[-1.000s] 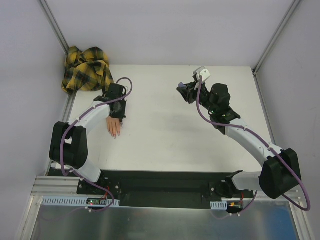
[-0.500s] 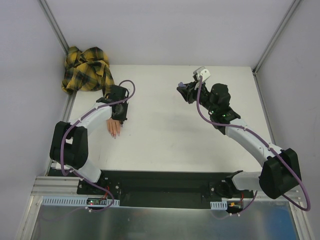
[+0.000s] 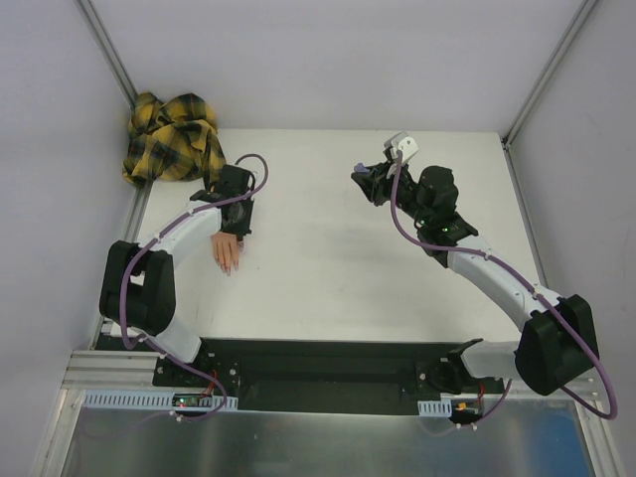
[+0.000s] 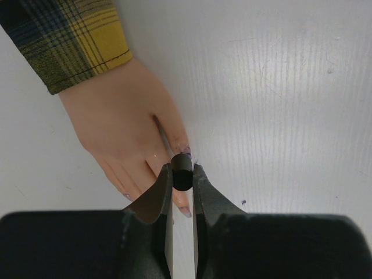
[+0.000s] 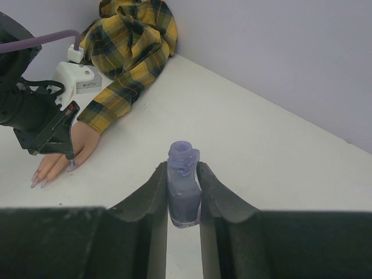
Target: Paint the nails
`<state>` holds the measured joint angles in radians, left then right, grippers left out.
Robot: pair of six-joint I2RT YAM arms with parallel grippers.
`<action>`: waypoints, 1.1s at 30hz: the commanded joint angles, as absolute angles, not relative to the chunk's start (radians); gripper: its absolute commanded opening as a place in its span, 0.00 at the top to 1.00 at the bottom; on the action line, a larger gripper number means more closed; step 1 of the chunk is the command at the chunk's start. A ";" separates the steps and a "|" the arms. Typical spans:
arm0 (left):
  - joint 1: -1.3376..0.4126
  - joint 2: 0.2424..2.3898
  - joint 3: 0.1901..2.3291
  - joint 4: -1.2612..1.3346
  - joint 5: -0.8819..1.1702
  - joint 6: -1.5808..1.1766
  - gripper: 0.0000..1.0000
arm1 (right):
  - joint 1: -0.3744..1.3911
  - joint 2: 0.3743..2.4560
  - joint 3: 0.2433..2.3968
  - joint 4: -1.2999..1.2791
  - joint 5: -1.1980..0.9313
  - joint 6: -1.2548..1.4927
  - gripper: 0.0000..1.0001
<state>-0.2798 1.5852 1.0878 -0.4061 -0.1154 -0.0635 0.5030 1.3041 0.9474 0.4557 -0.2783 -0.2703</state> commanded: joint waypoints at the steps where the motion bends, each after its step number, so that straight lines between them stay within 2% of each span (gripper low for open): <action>1: -0.270 1.558 1.092 -0.419 -0.127 -0.058 1.00 | 0.509 1.298 0.985 0.531 -0.305 -0.264 1.00; 12: -0.232 1.603 1.129 -0.419 -0.051 -0.078 1.00 | 0.509 1.308 0.991 0.531 -0.311 -0.261 1.00; 19: -0.276 1.559 1.065 -0.419 -0.103 -0.081 1.00 | 0.511 1.305 0.991 0.531 -0.314 -0.259 1.00; 27: -0.281 1.594 1.126 -0.420 -0.101 -0.067 1.00 | 0.512 1.308 0.992 0.531 -0.313 -0.261 1.00; 33: -0.281 1.529 1.104 -0.419 -0.095 -0.087 1.00 | 0.512 1.316 0.997 0.531 -0.316 -0.258 1.00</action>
<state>-0.2806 1.5978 1.0897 -0.4068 -0.0891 -0.0669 0.5060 1.3090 0.9478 0.4599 -0.2932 -0.2695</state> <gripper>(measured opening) 0.077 0.235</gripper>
